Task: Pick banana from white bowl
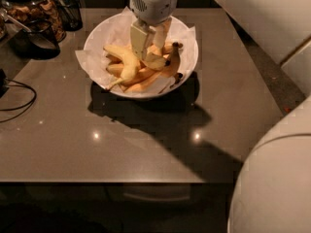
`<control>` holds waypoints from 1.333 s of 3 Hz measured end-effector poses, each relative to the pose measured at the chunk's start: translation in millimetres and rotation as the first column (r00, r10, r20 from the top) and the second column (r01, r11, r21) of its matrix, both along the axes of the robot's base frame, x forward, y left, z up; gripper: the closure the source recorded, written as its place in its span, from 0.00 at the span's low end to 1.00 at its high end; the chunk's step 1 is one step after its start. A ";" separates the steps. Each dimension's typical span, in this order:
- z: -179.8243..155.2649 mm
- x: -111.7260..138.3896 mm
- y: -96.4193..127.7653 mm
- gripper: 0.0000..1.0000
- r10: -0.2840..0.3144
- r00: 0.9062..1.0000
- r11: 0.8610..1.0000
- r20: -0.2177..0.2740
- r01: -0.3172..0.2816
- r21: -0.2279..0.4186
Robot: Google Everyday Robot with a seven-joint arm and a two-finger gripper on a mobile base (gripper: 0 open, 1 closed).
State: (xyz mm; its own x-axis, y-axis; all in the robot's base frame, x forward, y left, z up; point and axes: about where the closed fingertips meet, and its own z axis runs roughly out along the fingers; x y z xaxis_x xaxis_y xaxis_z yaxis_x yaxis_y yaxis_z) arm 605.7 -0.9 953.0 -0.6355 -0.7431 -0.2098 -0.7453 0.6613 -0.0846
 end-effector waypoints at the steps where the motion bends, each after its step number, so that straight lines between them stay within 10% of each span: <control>1: -3.9 -0.2 0.9 0.51 0.001 1.000 1.000 -0.001 -0.001 -0.019; 4: -17.0 2.3 3.6 0.45 0.005 1.000 0.999 -0.020 -0.006 -0.043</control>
Offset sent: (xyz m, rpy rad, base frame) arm -0.0125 -0.0082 -0.0194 -0.0818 0.0721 -0.0039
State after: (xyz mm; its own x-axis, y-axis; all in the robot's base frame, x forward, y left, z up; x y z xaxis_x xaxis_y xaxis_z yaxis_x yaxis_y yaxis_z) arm 607.9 2.8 936.0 -0.6351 -0.7546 -0.1652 -0.7507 0.6533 -0.0983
